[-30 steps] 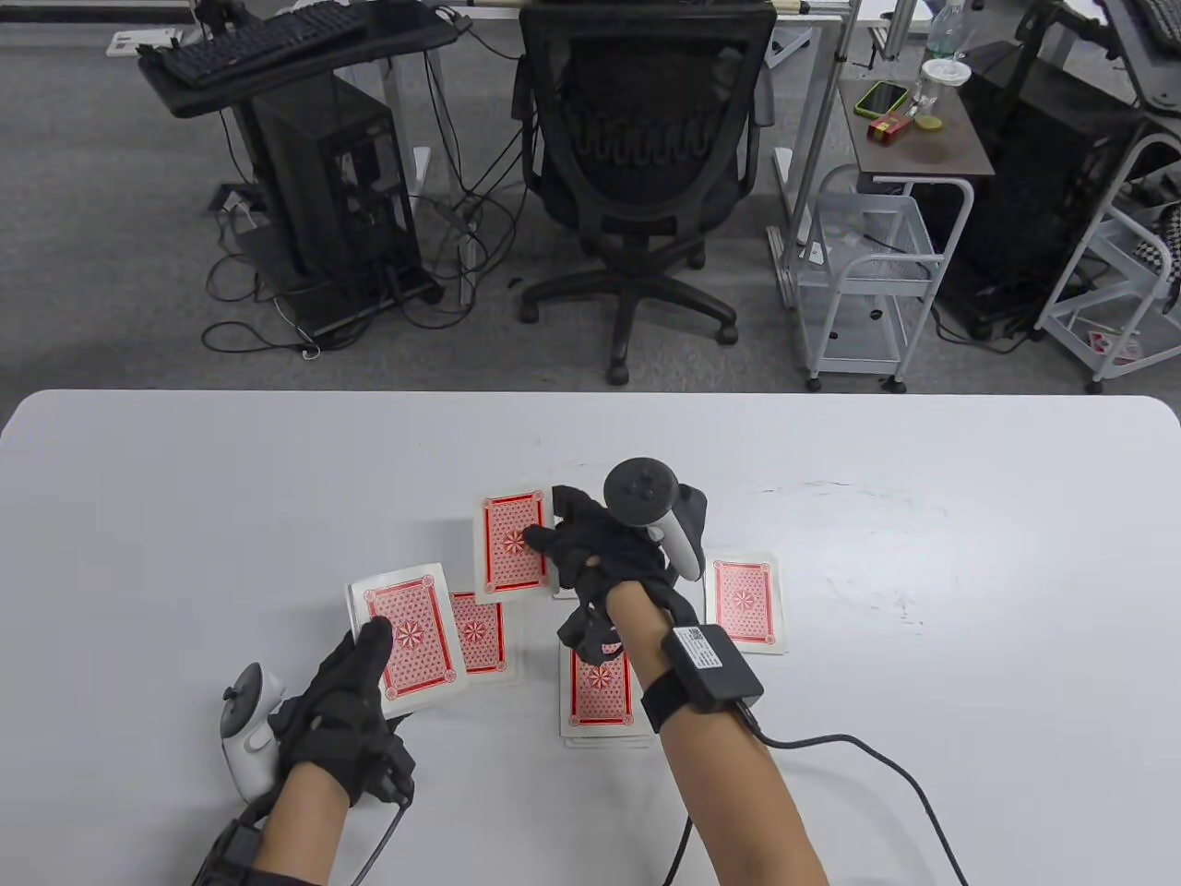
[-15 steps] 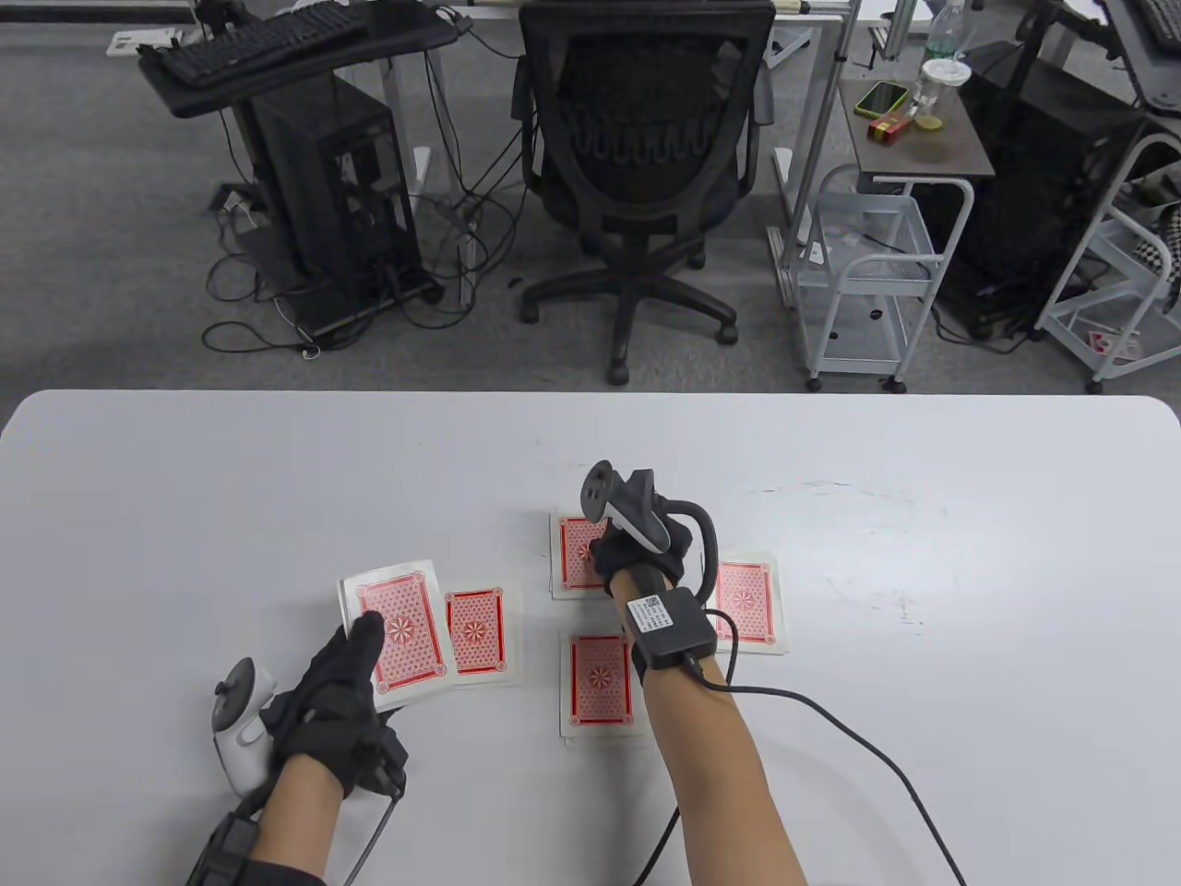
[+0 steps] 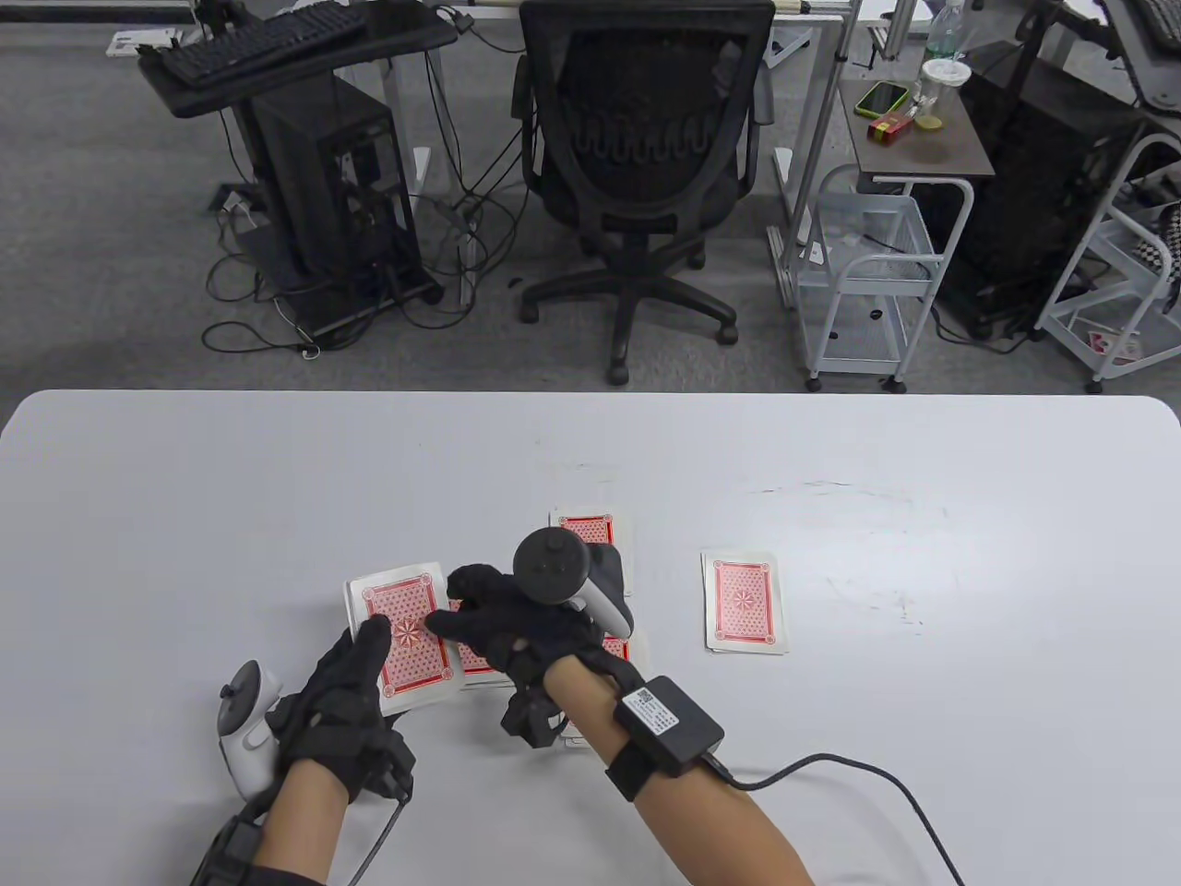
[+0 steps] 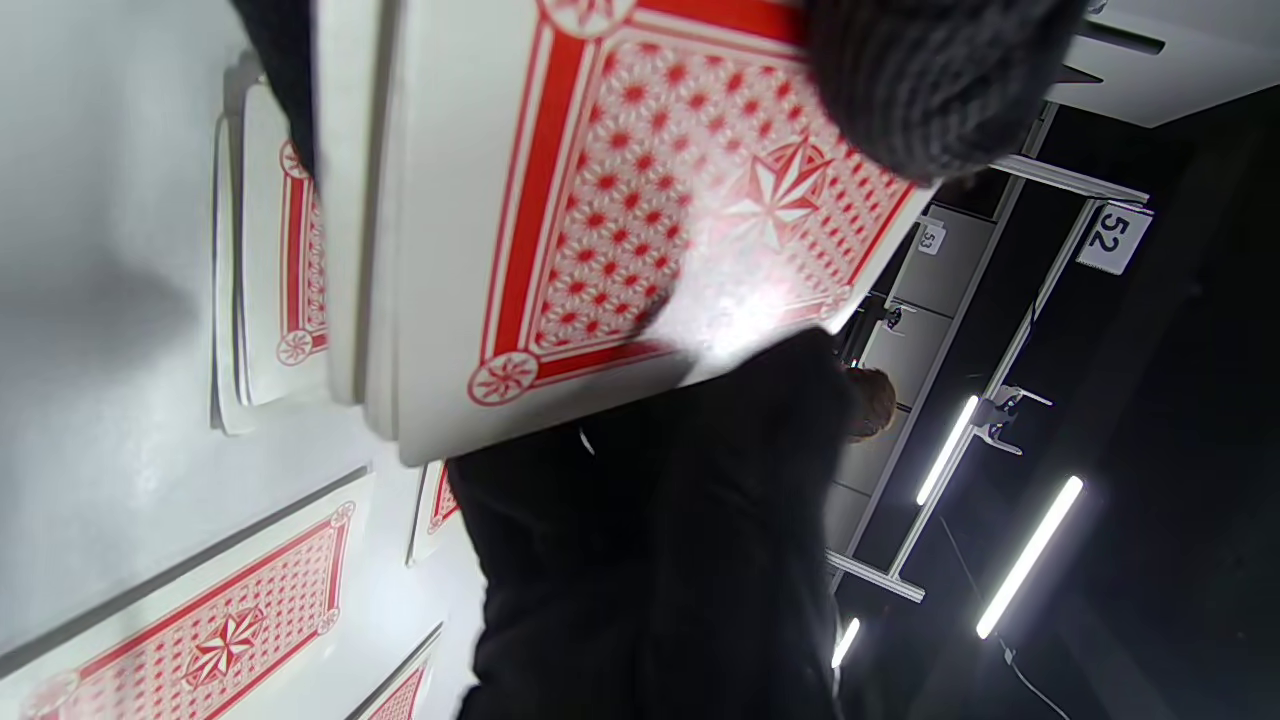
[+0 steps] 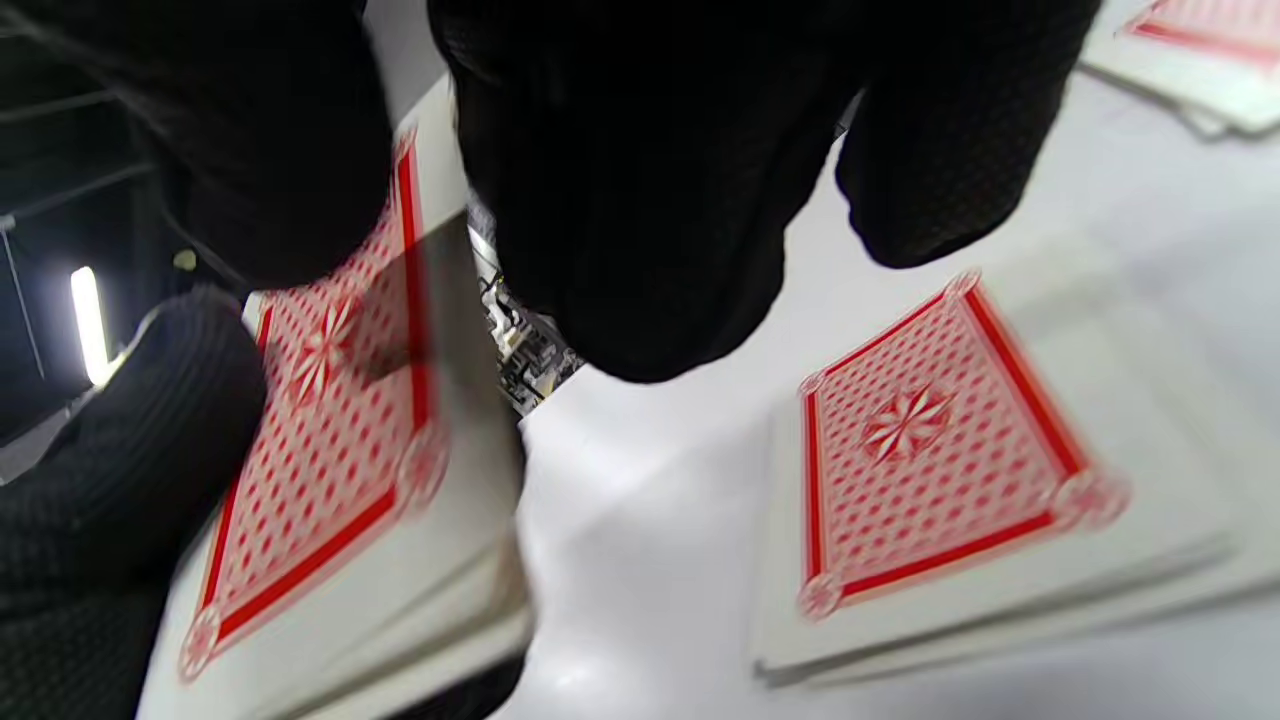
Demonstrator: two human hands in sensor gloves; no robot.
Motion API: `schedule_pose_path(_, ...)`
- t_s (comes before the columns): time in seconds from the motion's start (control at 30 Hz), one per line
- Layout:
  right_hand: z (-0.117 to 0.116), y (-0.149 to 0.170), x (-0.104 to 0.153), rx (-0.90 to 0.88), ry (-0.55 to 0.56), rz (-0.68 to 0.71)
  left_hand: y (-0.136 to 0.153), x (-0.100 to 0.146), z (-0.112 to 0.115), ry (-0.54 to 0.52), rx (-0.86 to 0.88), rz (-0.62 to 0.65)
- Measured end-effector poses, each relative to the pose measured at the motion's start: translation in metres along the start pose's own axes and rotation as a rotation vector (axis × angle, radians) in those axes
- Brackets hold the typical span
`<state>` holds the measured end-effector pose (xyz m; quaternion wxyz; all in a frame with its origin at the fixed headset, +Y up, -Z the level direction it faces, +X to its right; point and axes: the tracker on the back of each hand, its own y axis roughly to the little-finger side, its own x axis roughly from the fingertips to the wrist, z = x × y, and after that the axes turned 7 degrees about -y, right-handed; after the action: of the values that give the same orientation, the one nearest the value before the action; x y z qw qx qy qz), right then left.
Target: Four-player card dealing with fan arrangement
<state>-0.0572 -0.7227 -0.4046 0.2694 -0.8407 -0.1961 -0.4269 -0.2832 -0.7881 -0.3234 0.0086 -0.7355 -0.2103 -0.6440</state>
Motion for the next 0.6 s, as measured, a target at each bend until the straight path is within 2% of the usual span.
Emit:
schedule_pose_path(0.07,-0.002,0.001,0.004,-0.008,0.094,0.002,0.000,0.003,0.001,-0.015,0.014,0.001)
schedule_pose_path(0.27,0.007,0.013,0.009,-0.160,0.058,0.016,-0.002,0.005,0.003,0.032,0.043,0.006)
schedule_pose_path(0.37,0.019,0.019,0.015,-0.204,0.025,0.022,-0.005,0.005,0.007,0.059,-0.018,0.042)
schedule_pose_path(0.5,0.056,0.040,0.035,-0.212,-0.015,-0.022,-0.002,0.005,0.007,0.042,-0.008,0.017)
schedule_pose_path(0.57,0.078,0.055,0.049,-0.227,0.019,-0.074,-0.002,0.004,0.005,0.036,-0.017,0.014)
schedule_pose_path(0.6,0.096,0.068,0.060,-0.227,0.042,-0.131,-0.002,0.004,0.005,0.035,-0.018,0.012)
